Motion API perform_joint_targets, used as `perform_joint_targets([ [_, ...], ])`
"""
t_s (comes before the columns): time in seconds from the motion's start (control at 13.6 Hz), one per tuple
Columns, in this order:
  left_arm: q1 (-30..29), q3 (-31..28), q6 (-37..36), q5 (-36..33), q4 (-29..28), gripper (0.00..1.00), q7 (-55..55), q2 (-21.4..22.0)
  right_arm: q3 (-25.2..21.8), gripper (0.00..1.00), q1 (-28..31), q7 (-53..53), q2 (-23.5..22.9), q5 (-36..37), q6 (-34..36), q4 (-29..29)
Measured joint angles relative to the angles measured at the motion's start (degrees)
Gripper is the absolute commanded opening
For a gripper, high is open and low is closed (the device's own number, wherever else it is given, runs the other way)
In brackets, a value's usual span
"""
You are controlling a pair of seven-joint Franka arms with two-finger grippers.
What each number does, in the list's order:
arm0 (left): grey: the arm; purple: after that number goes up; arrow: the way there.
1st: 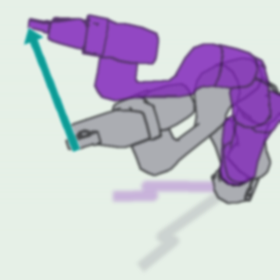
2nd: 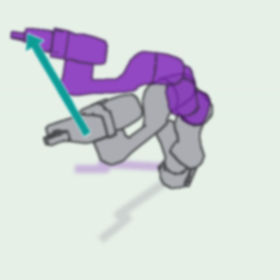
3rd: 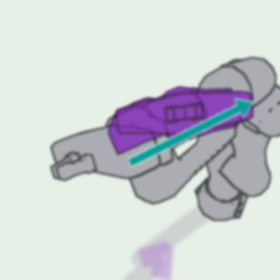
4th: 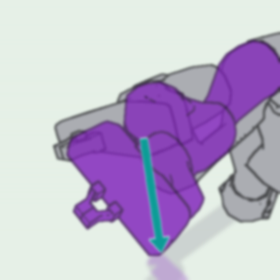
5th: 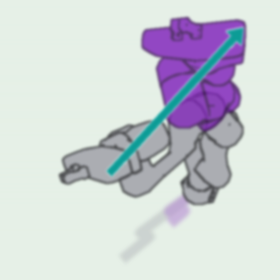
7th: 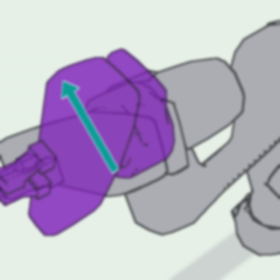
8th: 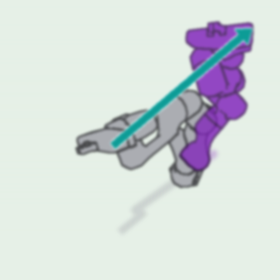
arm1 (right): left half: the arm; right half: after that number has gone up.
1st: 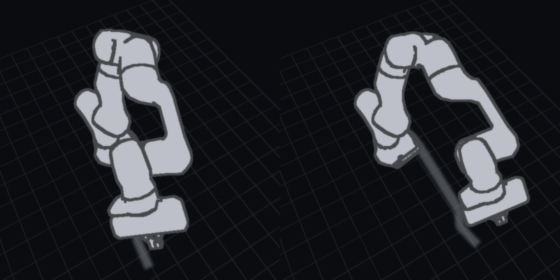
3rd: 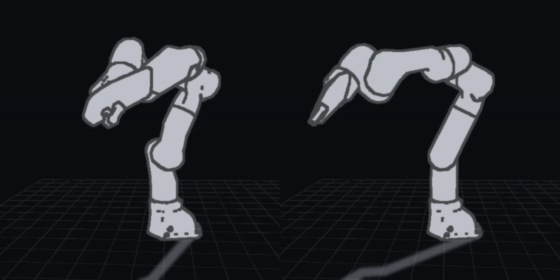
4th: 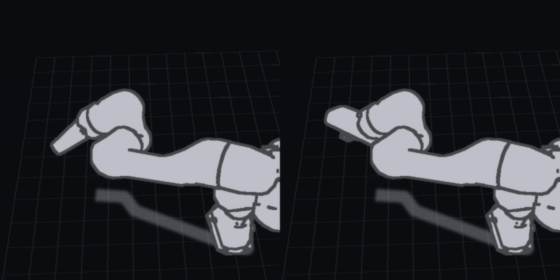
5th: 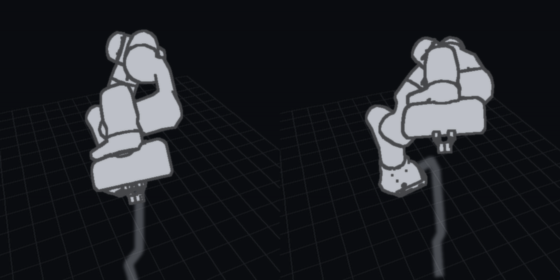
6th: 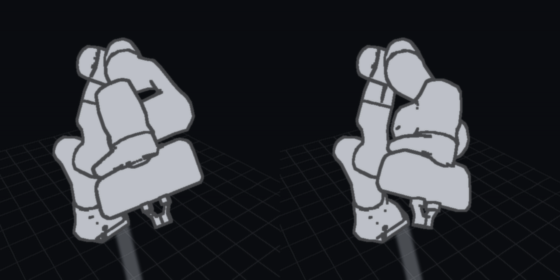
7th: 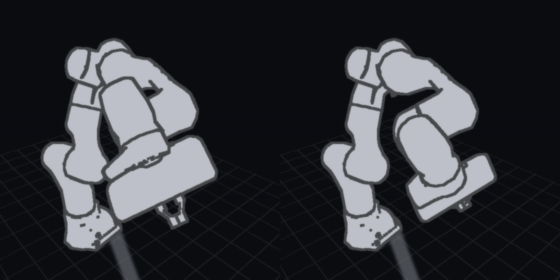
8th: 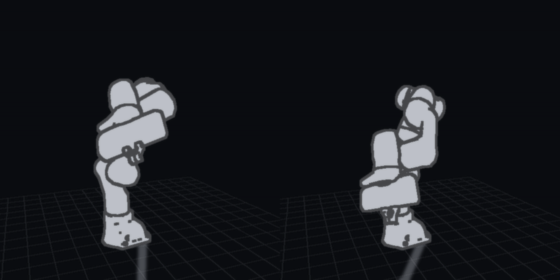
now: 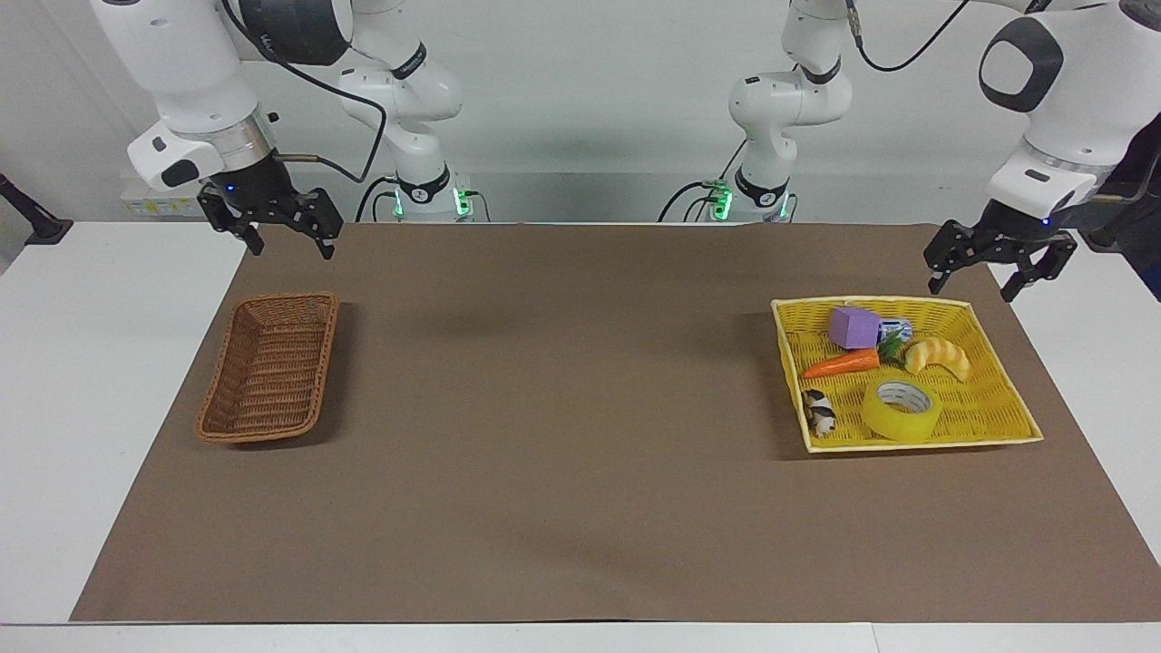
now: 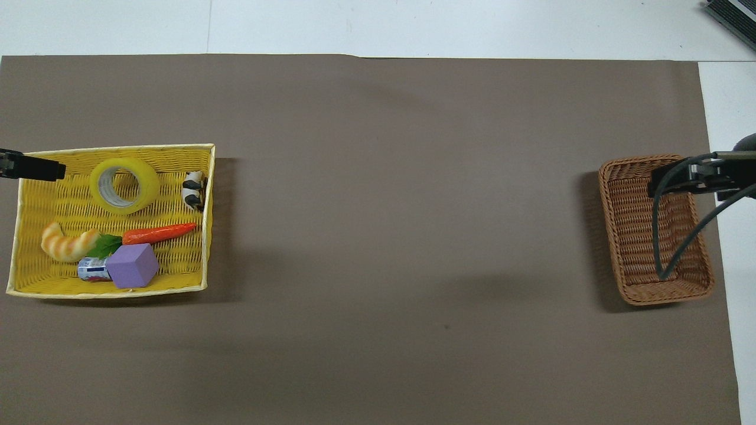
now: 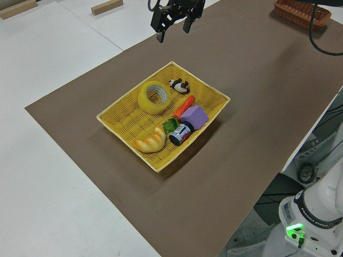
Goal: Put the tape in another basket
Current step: 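Reach the left gripper into the yellow basket and grasp the yellow tape roll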
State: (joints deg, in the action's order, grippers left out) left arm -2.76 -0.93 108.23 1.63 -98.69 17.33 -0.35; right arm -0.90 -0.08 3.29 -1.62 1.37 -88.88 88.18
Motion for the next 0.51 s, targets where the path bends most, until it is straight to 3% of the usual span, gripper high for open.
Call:
perform_joint_targets([
  [0.51, -0.21, 0.03, 15.21, 0.11, -12.37, 1.0, 4.32, -2.42, 0.0, 1.0, 0.0, 0.0, -0.01, 0.0, 0.02, 0.04],
])
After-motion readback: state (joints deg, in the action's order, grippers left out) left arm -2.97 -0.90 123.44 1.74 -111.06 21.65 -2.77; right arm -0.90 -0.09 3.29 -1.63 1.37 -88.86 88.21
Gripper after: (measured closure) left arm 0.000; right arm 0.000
